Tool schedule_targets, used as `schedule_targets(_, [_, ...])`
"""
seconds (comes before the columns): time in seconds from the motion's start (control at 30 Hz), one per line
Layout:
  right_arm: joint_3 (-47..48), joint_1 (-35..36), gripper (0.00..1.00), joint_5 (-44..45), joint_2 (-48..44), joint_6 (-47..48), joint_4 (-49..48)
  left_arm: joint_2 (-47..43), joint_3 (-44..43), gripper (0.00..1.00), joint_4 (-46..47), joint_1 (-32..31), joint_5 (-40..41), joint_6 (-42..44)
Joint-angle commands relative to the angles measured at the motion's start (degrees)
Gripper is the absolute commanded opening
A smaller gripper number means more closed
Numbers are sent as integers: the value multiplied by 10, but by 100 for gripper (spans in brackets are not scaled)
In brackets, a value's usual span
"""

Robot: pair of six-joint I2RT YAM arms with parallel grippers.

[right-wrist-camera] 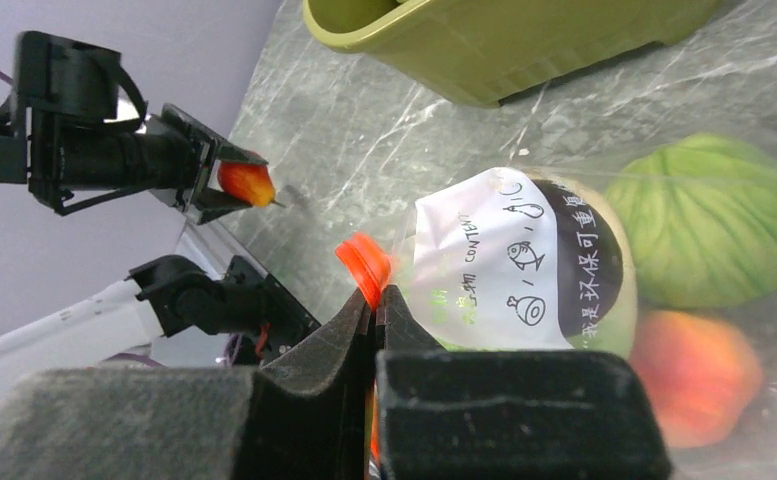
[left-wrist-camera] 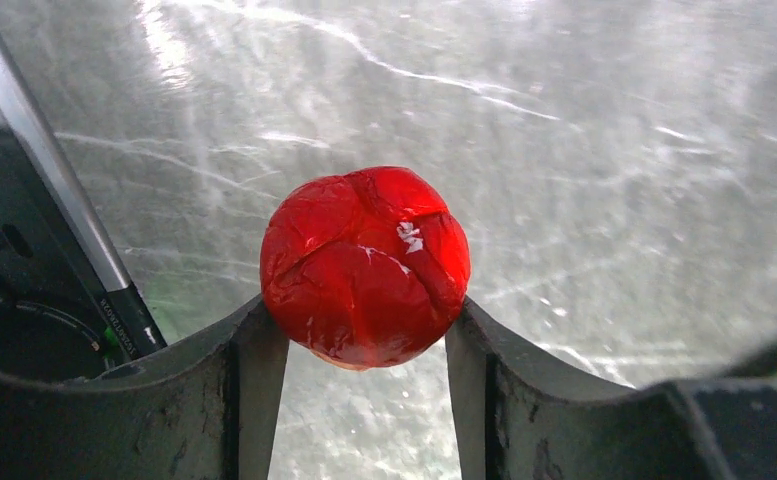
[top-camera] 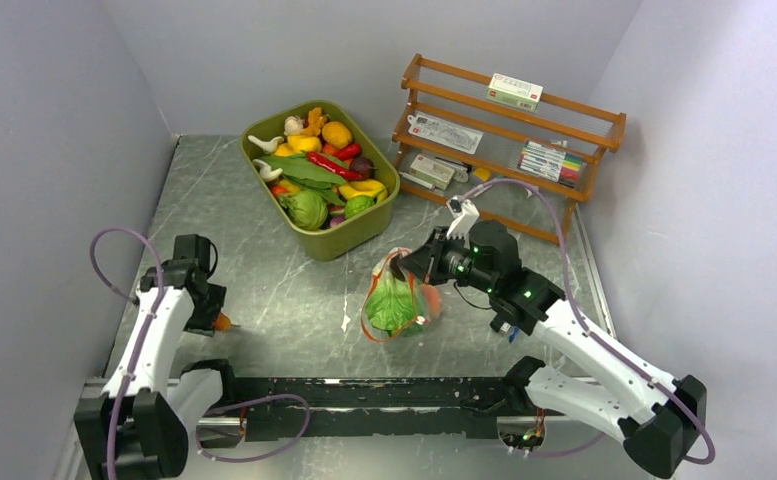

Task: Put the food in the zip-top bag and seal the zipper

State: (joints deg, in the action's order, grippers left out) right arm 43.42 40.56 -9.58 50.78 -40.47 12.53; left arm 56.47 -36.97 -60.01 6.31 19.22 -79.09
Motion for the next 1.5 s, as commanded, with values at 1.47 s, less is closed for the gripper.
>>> schedule_targets(1.47, [30,41,0,-6,177,-199,-161,-186,-45,26,490,-261,-605,363])
